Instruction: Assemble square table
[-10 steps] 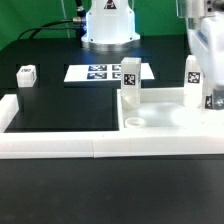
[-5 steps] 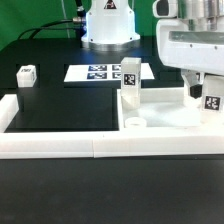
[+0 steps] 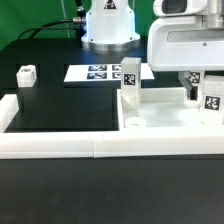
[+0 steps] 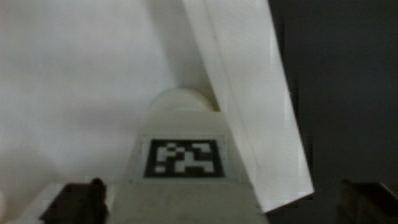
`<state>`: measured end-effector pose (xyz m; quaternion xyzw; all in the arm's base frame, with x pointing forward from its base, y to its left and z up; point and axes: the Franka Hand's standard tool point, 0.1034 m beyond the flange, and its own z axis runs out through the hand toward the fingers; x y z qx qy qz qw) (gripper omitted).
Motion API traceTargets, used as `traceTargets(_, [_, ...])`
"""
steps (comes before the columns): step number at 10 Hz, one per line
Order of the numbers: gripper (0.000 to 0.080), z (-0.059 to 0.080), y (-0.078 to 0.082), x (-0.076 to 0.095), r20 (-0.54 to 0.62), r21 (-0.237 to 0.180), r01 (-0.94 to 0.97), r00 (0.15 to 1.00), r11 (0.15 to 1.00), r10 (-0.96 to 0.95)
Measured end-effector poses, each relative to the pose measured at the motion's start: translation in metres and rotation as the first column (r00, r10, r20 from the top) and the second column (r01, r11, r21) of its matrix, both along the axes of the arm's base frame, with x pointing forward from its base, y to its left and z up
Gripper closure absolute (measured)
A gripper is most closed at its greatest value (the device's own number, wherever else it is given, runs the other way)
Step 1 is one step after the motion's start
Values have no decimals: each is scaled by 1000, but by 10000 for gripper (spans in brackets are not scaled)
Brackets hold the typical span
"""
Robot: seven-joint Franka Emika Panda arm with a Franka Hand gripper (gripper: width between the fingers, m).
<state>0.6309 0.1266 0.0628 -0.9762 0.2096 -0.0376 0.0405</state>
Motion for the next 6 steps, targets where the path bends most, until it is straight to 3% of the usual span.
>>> traceTargets(1, [402,0,0,0,-1,1,16,1000,1000,-16])
traceTargets(2, [402,-1,-4,-1,-7,1,61,998,998,-61])
traceTargets(3, [512,-2,-7,-2,-16,2,125,992,992,-125])
traceTargets(6, [512,-2,-7,-2,-31,16,324,946,946,-323])
